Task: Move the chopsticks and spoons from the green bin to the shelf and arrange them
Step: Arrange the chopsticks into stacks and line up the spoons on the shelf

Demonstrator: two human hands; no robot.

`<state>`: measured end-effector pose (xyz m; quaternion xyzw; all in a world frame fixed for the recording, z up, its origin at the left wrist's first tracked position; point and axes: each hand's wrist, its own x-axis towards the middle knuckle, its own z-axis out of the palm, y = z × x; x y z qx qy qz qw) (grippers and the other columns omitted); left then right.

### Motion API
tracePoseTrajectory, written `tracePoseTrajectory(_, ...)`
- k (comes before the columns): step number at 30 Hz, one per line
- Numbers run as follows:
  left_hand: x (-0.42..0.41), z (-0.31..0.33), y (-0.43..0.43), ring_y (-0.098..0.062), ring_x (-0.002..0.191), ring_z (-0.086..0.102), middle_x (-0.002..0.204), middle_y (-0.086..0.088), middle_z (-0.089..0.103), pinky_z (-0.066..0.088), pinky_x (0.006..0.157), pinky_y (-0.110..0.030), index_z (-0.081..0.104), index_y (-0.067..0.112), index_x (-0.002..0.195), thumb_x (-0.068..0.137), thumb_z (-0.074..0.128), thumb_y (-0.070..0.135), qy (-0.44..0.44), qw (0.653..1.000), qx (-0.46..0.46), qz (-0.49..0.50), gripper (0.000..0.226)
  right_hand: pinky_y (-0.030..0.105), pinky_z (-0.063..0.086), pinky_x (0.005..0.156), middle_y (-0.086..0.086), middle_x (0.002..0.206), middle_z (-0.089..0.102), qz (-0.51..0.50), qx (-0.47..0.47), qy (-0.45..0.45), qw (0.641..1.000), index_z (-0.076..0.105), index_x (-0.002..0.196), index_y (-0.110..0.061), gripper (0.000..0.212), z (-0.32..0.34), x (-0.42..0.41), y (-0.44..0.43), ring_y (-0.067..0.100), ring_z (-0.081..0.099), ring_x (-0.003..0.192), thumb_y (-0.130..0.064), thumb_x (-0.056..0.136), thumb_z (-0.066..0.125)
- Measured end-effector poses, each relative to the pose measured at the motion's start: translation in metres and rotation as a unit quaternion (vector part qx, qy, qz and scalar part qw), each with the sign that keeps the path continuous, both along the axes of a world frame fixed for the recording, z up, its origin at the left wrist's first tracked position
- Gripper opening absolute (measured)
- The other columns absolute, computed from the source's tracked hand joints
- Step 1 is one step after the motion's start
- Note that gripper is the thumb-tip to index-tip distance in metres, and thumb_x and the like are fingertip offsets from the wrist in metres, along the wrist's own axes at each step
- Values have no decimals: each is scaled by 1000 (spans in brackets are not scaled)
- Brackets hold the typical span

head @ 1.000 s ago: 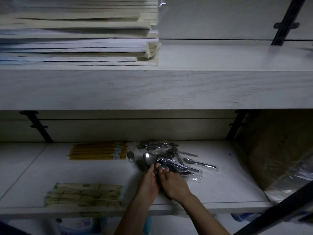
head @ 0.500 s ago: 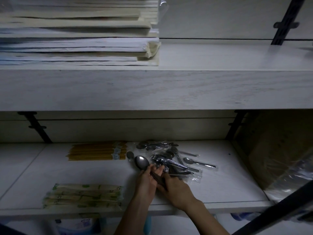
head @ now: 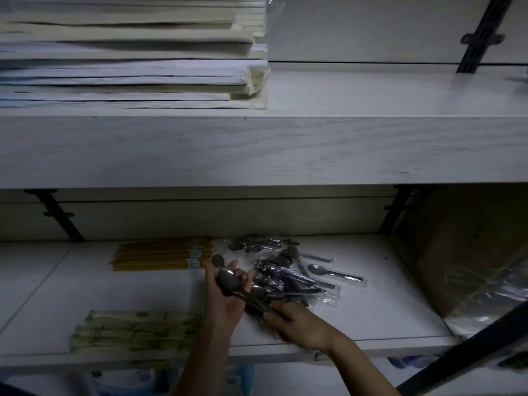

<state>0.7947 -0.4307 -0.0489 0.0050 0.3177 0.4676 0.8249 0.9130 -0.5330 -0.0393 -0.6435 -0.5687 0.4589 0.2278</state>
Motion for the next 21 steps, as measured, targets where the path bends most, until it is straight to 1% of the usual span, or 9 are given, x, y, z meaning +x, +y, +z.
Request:
tracePoseTrajectory(2, 0, -2, 3, -10, 52, 43, 62, -1, 46, 42, 55, -22, 52, 8, 83, 82, 48, 63, -5, 1000, -7, 16, 55, 19, 42, 57, -10, 62, 54, -2, 28, -28, 999, 49, 75, -30, 21, -2, 0, 0, 0, 48, 47, -28, 96, 45)
tracePoseTrajectory(4, 1, -5, 4, -9, 47, 40, 54, 1, 45, 35, 54, -20, 45, 12, 71, 80, 44, 69, -11, 999, -13, 32, 58, 25, 44, 61, -9, 65, 54, -6, 76, -82, 994, 53, 79, -33, 16, -3, 1, -1, 3, 49, 52, -31, 94, 49)
tracePoseTrajectory(5, 0, -7, 5, -9, 44, 39, 50, 2, 44, 33, 53, -20, 43, 13, 67, 81, 42, 70, -7, 999, -14, 37, 58, 26, 43, 64, -9, 68, 54, -8, 102, -103, 989, 58, 85, -32, 11, -3, 1, -2, 6, 50, 56, -33, 93, 50)
tracePoseTrajectory(7, 0, -9, 5, -9, 36, 37, 41, 4, 40, 29, 53, -19, 38, 15, 63, 84, 37, 68, 14, 999, -20, 37, 57, 24, 39, 67, -1, 78, 60, -6, 147, -135, 980, 62, 101, -21, 20, -1, 0, -4, 16, 56, 71, -34, 93, 49)
tracePoseTrajectory(9, 0, -12, 6, -8, 30, 35, 36, 6, 37, 27, 51, -19, 34, 18, 58, 88, 35, 63, 37, 998, -21, 37, 55, 22, 38, 71, 10, 100, 65, 17, 168, -169, 971, 59, 109, -17, 28, -2, 0, -5, 25, 59, 91, -37, 94, 46)
tracePoseTrajectory(12, -3, -19, 7, -8, 30, 34, 37, 6, 38, 30, 37, -15, 33, 19, 57, 88, 38, 62, 51, 998, -26, 18, 53, 33, 42, 84, 13, 119, 59, 52, 159, -241, 956, 53, 117, -16, 37, -2, -1, -6, 31, 54, 108, -42, 96, 37)
tracePoseTrajectory(16, -5, -26, 7, -7, 25, 28, 35, 5, 34, 22, 31, -11, 36, 17, 57, 87, 36, 64, 49, 999, -15, -3, 56, 36, 43, 84, 17, 115, 60, 63, 149, -271, 949, 54, 110, -12, 38, -5, 0, -3, 34, 56, 104, -41, 97, 33)
tracePoseTrajectory(19, -5, -23, 5, -7, 25, 26, 33, 5, 30, 21, 31, -11, 41, 15, 49, 86, 33, 67, 53, 998, 8, 13, 64, 36, 46, 81, 17, 106, 64, 51, 143, -241, 959, 57, 101, -11, 36, -8, -1, -1, 34, 60, 97, -39, 97, 36)
tracePoseTrajectory(21, -6, -24, 6, -8, 25, 27, 32, 4, 30, 22, 32, -11, 43, 14, 39, 84, 30, 71, 53, 998, 11, 24, 73, 30, 45, 79, 15, 100, 67, 50, 133, -212, 967, 60, 95, -10, 33, -8, -2, 0, 29, 62, 91, -35, 97, 39)
